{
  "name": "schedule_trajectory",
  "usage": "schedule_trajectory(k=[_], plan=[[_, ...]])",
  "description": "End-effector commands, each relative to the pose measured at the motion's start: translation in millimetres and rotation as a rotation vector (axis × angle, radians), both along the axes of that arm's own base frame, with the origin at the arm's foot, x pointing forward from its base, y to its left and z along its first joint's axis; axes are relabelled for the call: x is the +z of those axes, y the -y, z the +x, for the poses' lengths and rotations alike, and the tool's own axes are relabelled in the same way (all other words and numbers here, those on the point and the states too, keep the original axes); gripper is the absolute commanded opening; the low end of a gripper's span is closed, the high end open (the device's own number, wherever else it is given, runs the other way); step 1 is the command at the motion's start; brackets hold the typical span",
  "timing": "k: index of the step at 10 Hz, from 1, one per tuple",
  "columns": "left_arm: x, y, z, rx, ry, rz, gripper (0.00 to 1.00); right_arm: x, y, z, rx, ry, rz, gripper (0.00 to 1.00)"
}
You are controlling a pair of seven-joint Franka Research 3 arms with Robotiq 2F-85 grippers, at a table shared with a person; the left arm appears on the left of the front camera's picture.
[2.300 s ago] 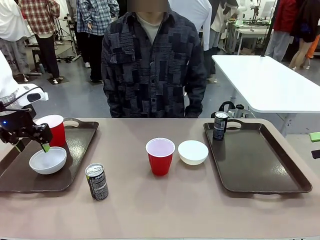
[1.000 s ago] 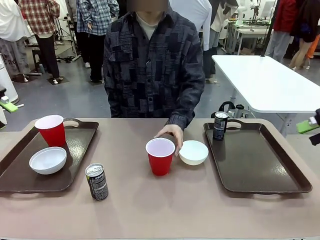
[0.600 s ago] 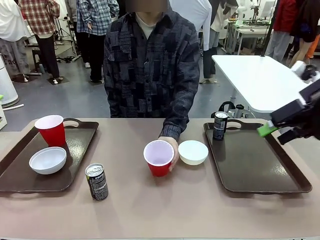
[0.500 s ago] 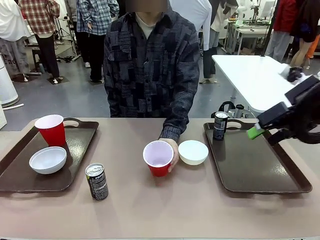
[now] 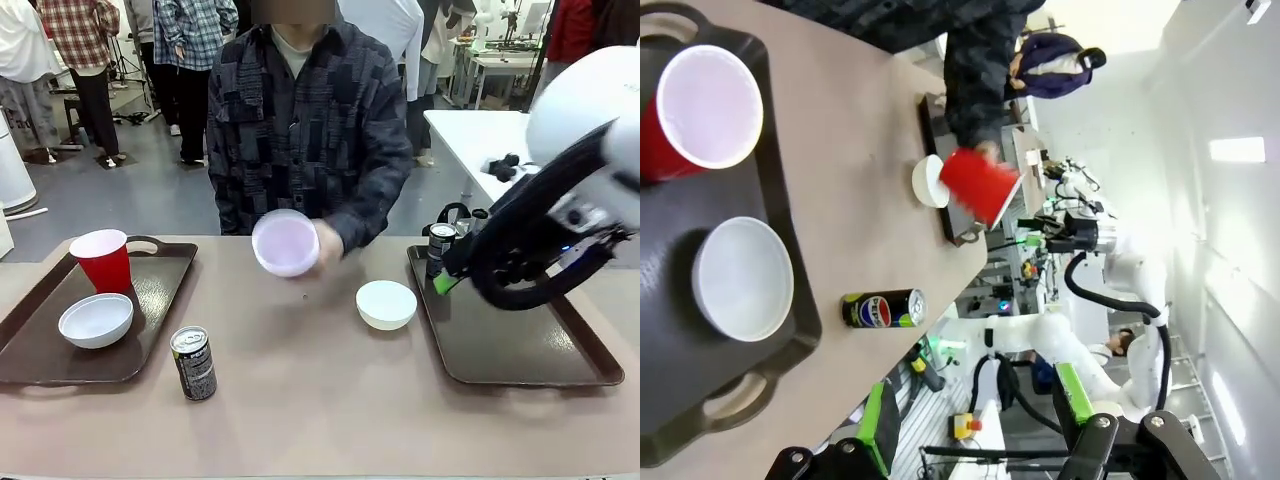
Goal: Prepare tableware on both trays.
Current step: Pick up a Picnic Bowl from the table and place it on a Handle tray.
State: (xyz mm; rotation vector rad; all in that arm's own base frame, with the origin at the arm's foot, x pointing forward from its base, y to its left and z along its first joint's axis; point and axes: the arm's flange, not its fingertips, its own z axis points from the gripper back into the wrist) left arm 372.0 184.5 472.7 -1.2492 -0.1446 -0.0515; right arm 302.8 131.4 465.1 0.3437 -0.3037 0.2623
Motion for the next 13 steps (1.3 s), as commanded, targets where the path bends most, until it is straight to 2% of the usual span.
schedule_trajectory(k=[1,2,3,4,7,9,11,13], plan=[[0,2,2,-0.034,0.028,-0.021,0.82,-61,-8,-32,-0.052,0.031,-0.043,1.0],[-1,1,-1,-0.054,0.039,0.011,0.82,-59,-7,-36,-0.023,-0.017,0.011,1.0],[-2,11,1,-0.099,0.063,0.058,0.82,-12,-13,4,-0.008,0.012,-0.035,1.0],[0,6,2,-0.025,0.01,0.0,0.82,-12,-13,4,-0.008,0.012,-0.035,1.0],[0,6,2,-0.025,0.01,0.0,0.82,-20,-14,13,-0.044,0.0,-0.03,1.0],[0,6,2,-0.025,0.01,0.0,0.82,-13,-40,32,0.0,-0.035,0.015,1.0],[0,6,2,-0.025,0.01,0.0,0.82,-13,-64,62,0.044,-0.155,0.028,1.0],[0,6,2,-0.025,0.01,0.0,0.82,-26,-77,81,-0.001,-0.135,-0.017,1.0]])
